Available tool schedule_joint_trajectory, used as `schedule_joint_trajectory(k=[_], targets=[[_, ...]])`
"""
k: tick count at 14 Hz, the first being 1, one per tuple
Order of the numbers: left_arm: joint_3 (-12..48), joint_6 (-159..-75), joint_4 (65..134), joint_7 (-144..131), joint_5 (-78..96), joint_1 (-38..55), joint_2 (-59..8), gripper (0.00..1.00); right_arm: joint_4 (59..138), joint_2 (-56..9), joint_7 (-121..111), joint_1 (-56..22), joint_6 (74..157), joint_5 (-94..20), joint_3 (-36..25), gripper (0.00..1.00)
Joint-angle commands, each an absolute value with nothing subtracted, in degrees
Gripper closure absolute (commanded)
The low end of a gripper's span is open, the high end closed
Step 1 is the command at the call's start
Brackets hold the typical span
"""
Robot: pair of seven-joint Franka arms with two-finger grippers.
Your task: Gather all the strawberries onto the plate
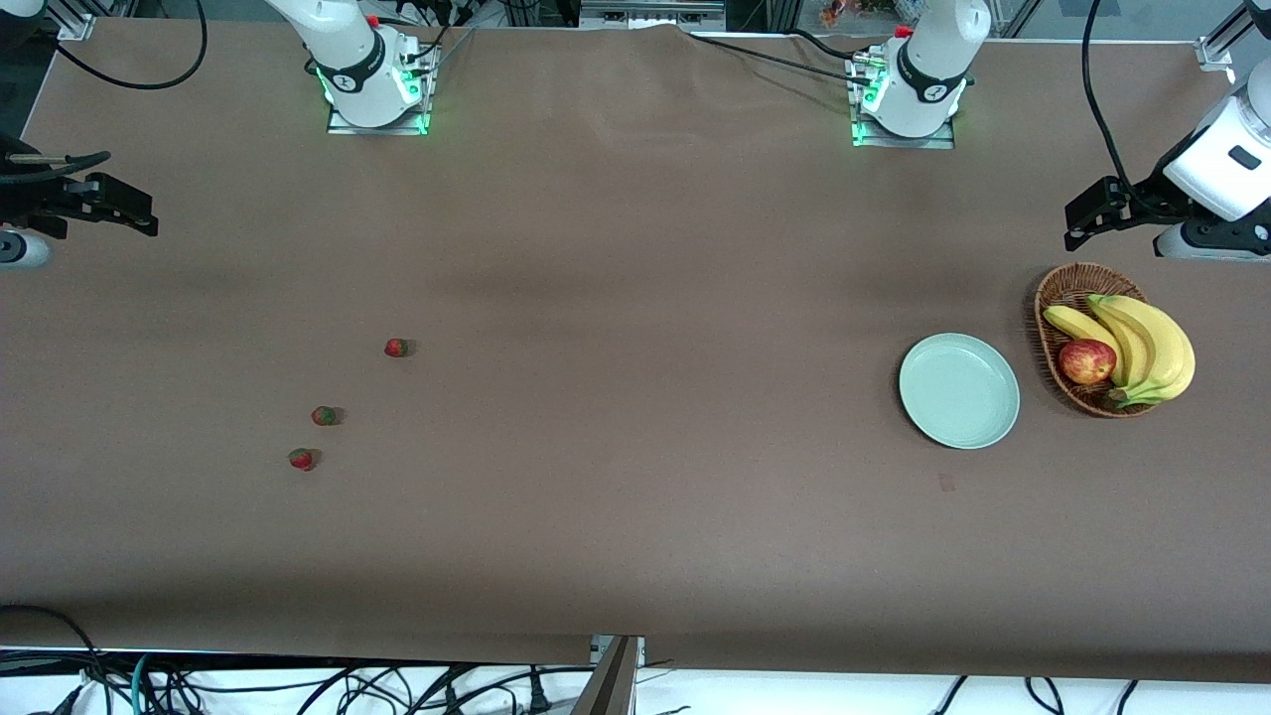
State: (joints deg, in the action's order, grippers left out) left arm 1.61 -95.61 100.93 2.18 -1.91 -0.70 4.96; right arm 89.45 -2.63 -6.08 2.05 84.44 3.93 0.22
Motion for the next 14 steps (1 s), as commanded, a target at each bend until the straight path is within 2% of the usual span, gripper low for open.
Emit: schedule_joint_trajectory(k=[1, 14], targets=[[1.5, -94.6, 100.4, 1.3, -1.3, -0.5, 5.2, 0.0, 88.0, -3.3, -5.6, 2.5, 83.6, 3.6, 0.5, 0.0], [1.9, -93.4, 100.4, 0.4, -1.8, -0.4, 5.2, 0.0, 88.0, -3.3, -5.6, 2.5, 83.7, 2.8, 0.5, 0.0]])
